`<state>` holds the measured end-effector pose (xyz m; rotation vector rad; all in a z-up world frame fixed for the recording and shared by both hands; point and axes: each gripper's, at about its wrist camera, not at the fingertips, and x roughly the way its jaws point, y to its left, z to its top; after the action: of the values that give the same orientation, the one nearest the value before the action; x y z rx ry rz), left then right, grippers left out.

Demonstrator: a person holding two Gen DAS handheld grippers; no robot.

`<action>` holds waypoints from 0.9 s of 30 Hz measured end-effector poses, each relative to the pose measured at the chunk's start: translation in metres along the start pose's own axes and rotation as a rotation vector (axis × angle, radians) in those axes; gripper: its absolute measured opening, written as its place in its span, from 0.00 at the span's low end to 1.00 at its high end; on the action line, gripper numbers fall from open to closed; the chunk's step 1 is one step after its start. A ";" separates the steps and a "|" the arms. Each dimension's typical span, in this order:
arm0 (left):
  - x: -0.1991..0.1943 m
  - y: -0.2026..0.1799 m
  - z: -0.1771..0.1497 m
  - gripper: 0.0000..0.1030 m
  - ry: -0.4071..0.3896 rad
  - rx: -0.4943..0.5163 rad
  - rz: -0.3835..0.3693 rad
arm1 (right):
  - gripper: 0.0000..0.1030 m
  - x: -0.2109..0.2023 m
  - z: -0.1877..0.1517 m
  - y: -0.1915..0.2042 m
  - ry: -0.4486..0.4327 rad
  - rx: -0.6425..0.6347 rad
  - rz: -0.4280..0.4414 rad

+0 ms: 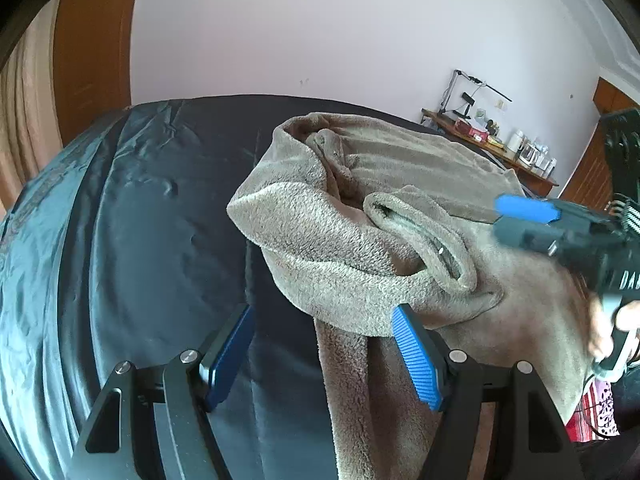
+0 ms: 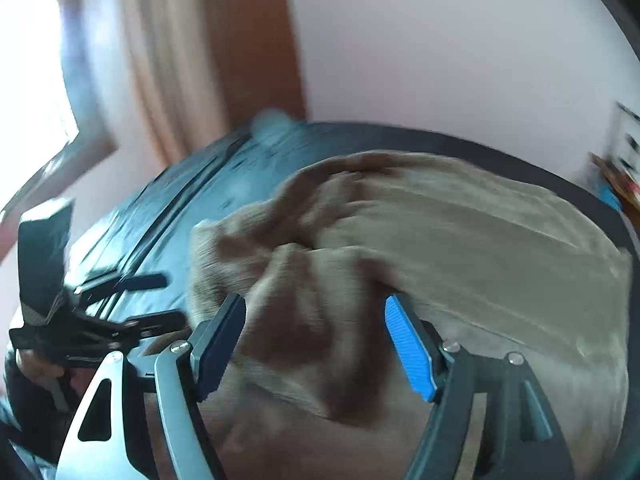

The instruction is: Fold towel

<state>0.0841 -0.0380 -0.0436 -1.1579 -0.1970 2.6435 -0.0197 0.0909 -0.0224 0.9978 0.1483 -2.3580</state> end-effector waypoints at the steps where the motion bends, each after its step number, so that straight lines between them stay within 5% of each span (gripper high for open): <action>1: 0.000 0.002 -0.001 0.71 0.003 -0.006 0.001 | 0.74 0.009 0.002 0.005 0.028 -0.011 0.025; 6: 0.002 0.008 -0.003 0.71 0.012 -0.027 0.004 | 0.70 0.055 0.002 0.017 0.156 -0.049 0.063; 9: 0.007 0.009 -0.002 0.71 0.019 -0.029 0.001 | 0.42 0.063 0.001 0.010 0.158 -0.046 0.009; 14: 0.014 0.007 0.001 0.71 0.029 -0.022 -0.012 | 0.16 0.018 0.000 -0.036 0.033 0.103 -0.096; 19: 0.020 0.004 0.006 0.71 0.035 -0.010 -0.021 | 0.15 -0.026 -0.028 -0.091 0.004 0.257 -0.203; 22: 0.024 0.002 0.009 0.71 0.037 -0.010 -0.020 | 0.15 -0.032 -0.048 -0.116 0.043 0.339 -0.150; 23: 0.025 0.002 0.010 0.71 0.038 -0.010 -0.020 | 0.21 -0.033 -0.053 -0.121 0.050 0.367 -0.120; 25: 0.026 0.000 0.011 0.71 0.040 -0.007 -0.017 | 0.53 -0.031 -0.054 -0.124 0.039 0.400 -0.065; 26: 0.026 0.000 0.011 0.71 0.041 -0.005 -0.014 | 0.78 -0.030 -0.051 -0.123 0.022 0.402 -0.036; 27: 0.026 -0.001 0.011 0.71 0.041 -0.003 -0.012 | 0.83 -0.030 -0.048 -0.123 0.007 0.402 -0.012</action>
<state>0.0593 -0.0298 -0.0542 -1.2069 -0.1992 2.6070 -0.0393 0.2216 -0.0504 1.1886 -0.3312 -2.4478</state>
